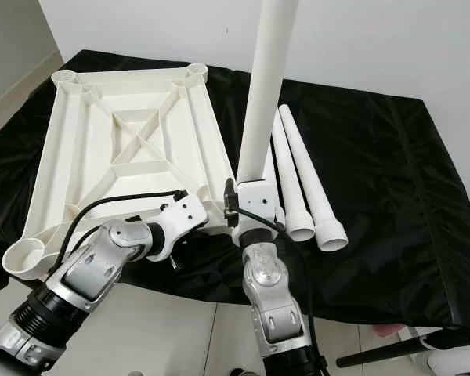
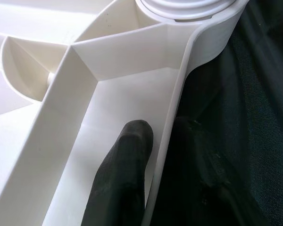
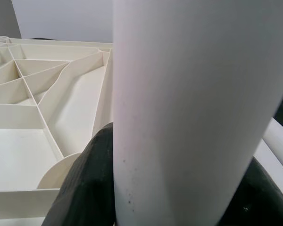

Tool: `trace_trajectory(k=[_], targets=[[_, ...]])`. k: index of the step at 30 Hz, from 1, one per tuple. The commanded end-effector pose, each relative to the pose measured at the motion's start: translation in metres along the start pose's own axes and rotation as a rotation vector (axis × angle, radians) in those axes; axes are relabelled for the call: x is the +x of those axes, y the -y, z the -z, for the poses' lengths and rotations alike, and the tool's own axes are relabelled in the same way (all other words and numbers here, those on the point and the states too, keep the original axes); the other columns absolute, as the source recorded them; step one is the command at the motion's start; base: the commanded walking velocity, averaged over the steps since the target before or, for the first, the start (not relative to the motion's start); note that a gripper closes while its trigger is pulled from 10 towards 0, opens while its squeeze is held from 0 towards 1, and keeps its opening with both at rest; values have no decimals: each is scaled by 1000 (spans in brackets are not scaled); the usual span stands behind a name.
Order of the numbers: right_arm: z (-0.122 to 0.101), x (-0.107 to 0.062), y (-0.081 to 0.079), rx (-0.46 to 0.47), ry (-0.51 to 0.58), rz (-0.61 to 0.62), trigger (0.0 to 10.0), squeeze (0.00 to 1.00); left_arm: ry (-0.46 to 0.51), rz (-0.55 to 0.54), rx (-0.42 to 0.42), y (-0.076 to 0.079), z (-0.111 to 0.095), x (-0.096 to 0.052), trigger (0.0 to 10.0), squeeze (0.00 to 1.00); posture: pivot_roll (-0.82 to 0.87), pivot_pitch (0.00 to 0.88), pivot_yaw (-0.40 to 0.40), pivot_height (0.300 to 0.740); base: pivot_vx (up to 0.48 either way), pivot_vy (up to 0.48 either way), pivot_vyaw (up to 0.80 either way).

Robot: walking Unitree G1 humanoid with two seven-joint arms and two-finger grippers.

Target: Building children table

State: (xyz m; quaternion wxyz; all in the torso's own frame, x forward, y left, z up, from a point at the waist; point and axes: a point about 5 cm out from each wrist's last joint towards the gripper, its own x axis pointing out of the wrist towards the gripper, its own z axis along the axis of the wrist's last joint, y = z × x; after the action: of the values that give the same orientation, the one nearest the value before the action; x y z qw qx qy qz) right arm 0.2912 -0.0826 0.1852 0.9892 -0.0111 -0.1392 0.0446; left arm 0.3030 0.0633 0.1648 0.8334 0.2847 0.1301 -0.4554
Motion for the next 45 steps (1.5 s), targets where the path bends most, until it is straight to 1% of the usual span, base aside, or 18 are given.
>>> trace_trajectory(k=[1,4,6,11,14,17,28,34,39,43,44,45], targets=[[17,-2,0,70,-107,75,10000,0,23,59,14,11,-5,4,10000,0,-71,162,-17,740,0,0,0],[22,1,6,85,-138,103,10000,0,27,61,13,12,-6,5,10000,0,-73,156,-19,740,0,0,0],[24,3,12,61,-142,126,10000,0,28,64,11,13,-6,5,10000,0,-74,153,-19,740,0,0,0],[26,4,15,56,-151,129,10000,0,28,66,12,14,-6,6,10000,0,-74,149,-19,740,0,0,0],[28,3,15,56,-160,121,10000,0,28,67,13,14,-6,6,10000,0,-72,146,-20,740,0,0,0],[28,0,9,51,-158,101,10000,0,28,66,14,14,-5,6,10000,0,-73,141,-19,740,0,0,0],[26,-2,2,58,-154,96,10000,0,29,66,14,15,-6,6,10000,0,-73,145,-20,740,0,0,0],[25,-3,0,14,-138,156,10000,0,28,62,13,14,-6,5,10000,0,-68,152,-18,740,0,0,0],[24,-1,-4,25,-136,150,10000,0,26,58,12,12,-6,5,10000,0,-67,153,-19,740,0,0,0],[24,0,-3,27,-134,153,10000,0,27,57,11,12,-6,5,10000,0,-68,154,-19,740,0,0,0],[23,0,-2,31,-128,151,10000,122,28,56,9,12,-6,5,10000,0,-71,156,-18,740,0,0,0],[23,0,-2,31,-128,151,10000,122,28,56,9,12,-6,5,10000,0,-71,156,-18,740,0,0,0]])
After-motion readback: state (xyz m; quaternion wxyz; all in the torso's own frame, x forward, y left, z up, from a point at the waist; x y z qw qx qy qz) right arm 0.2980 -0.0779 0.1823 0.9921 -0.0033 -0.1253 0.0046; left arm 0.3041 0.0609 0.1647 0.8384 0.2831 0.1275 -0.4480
